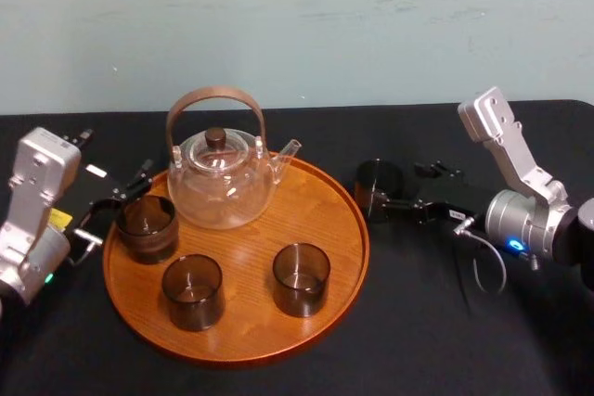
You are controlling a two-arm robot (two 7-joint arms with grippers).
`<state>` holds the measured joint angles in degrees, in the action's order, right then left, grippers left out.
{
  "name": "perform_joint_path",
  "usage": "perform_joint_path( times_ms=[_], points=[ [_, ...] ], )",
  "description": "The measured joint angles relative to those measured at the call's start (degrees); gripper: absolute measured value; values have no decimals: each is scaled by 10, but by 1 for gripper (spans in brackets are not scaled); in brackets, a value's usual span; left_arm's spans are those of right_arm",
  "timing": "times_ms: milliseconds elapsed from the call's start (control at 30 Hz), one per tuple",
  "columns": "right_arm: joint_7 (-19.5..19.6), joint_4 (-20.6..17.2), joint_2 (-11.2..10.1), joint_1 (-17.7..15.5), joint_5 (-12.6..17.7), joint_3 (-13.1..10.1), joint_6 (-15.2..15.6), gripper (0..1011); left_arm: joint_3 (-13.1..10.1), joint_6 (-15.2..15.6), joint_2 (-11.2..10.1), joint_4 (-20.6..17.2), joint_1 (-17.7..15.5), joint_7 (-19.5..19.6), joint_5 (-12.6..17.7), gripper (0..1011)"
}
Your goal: Pick up the glass from the table and place it on the tray.
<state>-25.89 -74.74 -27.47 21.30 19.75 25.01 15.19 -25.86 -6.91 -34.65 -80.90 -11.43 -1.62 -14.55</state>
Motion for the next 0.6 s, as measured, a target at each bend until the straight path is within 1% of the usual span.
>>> perform_joint_path(
  times_ms=[600],
  points=[
    [-15, 57, 31, 37, -19, 13, -2, 1002, 0, 0, 0, 0, 0, 0, 0, 1001]
  ],
)
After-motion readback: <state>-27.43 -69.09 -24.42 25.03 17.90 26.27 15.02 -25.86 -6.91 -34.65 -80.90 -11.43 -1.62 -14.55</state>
